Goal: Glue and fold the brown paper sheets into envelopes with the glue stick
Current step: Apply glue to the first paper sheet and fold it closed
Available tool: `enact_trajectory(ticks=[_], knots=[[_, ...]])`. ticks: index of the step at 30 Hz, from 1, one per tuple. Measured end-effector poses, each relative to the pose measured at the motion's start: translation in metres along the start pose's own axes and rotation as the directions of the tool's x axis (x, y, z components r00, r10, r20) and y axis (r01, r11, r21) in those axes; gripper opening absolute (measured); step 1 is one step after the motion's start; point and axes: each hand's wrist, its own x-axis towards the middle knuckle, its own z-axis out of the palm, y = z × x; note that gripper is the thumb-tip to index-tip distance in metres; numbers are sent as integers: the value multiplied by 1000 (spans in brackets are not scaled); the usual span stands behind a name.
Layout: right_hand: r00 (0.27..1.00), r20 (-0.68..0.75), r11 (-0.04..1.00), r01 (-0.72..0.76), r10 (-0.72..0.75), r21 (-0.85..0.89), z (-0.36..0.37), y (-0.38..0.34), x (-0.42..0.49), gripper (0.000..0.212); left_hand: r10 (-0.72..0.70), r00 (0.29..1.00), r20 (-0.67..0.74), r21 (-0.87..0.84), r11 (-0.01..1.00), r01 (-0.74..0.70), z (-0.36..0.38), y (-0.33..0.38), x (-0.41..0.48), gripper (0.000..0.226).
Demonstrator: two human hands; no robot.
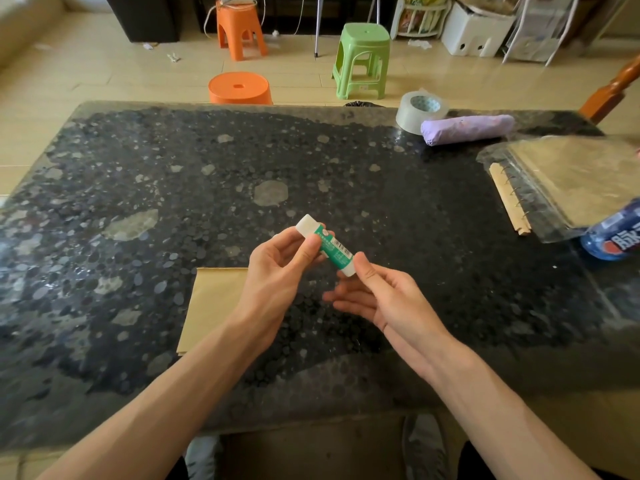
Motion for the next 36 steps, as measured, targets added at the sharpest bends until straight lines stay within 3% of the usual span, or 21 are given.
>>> enact_trajectory(ticks=[4, 11, 16, 23, 30, 36], knots=[[989, -52, 991, 134, -135, -25, 1, -1, 0, 30, 1, 1000, -28, -12, 1000, -1, 0, 2, 1, 29], [1000, 7, 1000, 22, -22, 18, 2, 2, 1, 38, 14, 1000, -2, 10, 1000, -14, 0, 4, -1, 27], [989, -10, 989, 148, -148, -17, 3, 1, 1, 30, 31, 999, -21, 46, 998, -30, 0, 6, 1, 28], [975, -3, 962, 218, -221, -167, 0, 7, 2, 26, 29, 999, 20, 21, 999, -30, 1, 8, 0, 28], [860, -26, 768, 440, -509, -464, -3, 12, 5, 30, 10, 1000, 29, -6, 1000, -9, 2, 8, 0, 33], [892, 26, 783, 410, -451, -467, -4, 15, 5, 26, -10, 999, 42, 8, 1000, 10, 0, 7, 0, 35]])
